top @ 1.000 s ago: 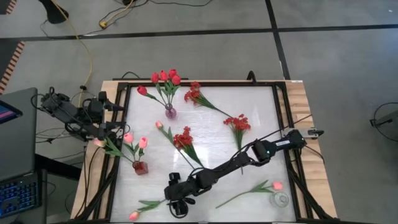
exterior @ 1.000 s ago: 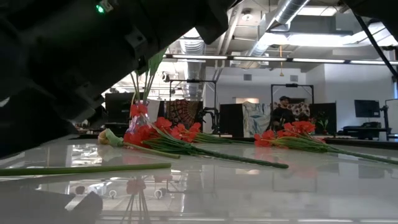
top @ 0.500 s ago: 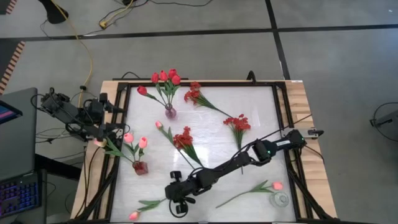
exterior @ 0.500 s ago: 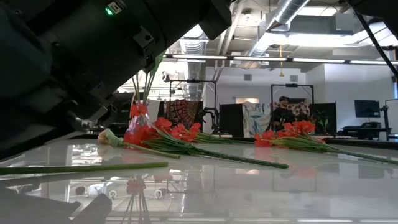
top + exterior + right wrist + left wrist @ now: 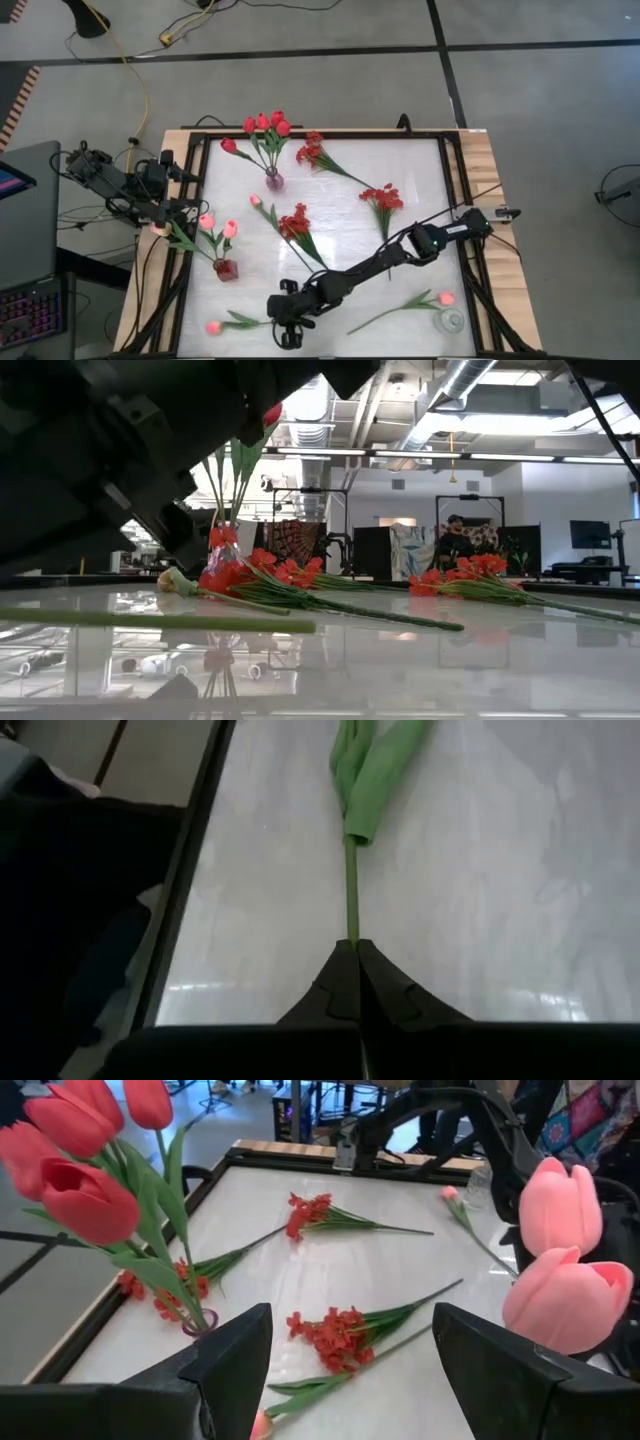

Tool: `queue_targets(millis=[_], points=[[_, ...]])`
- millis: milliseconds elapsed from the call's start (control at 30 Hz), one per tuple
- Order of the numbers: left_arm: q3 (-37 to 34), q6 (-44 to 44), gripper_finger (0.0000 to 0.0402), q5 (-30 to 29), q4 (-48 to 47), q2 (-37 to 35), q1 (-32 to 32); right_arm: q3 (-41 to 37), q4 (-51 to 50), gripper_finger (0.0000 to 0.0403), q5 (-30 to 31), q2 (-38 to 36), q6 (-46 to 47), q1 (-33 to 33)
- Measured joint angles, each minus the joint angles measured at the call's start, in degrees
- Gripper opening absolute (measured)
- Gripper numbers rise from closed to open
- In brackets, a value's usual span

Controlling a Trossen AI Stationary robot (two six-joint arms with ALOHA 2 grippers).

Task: Sort flowers into vase by color
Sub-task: Put the pink tulip into the red vase

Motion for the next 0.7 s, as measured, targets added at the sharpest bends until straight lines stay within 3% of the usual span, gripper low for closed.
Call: queue_targets(millis=[433, 700], points=[[-1.8, -1.7, 0.0265, 0.6, -2.7, -0.2, 0.0, 0.0, -1.2, 0.0015, 4.3, -4.0, -2.5, 0.8], [-2.0, -0.3, 0.0265, -9.5, -2.7, -0.2, 0.0, 0.0, -2.0, 0.0015, 7.1, -7.2, -5.4, 0.8]])
